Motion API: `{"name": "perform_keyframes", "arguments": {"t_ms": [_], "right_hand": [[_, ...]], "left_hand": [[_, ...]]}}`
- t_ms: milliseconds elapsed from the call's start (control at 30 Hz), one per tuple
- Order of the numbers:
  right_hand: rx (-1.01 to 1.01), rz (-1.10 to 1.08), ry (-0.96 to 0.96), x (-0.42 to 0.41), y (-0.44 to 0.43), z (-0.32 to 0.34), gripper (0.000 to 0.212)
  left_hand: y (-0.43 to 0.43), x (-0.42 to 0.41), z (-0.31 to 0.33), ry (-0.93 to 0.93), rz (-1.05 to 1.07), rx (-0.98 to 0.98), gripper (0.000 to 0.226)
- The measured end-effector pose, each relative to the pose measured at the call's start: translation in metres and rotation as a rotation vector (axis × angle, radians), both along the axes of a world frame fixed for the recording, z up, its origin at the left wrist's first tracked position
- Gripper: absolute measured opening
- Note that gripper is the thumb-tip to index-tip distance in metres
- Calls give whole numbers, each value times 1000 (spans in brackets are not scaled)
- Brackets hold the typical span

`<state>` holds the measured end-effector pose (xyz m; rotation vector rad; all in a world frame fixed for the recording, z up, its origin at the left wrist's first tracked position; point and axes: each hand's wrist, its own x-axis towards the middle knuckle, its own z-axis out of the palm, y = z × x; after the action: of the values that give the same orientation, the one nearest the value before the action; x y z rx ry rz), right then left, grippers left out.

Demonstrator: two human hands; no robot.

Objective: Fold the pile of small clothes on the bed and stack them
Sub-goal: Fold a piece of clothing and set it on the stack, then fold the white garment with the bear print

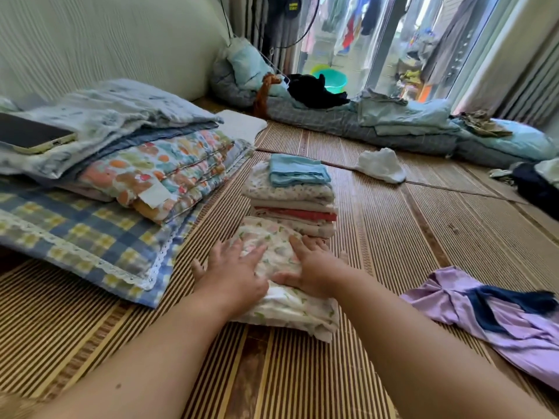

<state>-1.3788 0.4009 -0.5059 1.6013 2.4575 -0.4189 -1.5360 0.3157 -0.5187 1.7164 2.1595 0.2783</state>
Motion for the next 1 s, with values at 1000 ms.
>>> {"name": "perform_keyframes", "arguments": {"t_ms": [1000], "right_hand": [[292, -913, 212, 422, -181, 2, 67]], "left_hand": [[-9, 432, 15, 188, -949, 159, 71]]}}
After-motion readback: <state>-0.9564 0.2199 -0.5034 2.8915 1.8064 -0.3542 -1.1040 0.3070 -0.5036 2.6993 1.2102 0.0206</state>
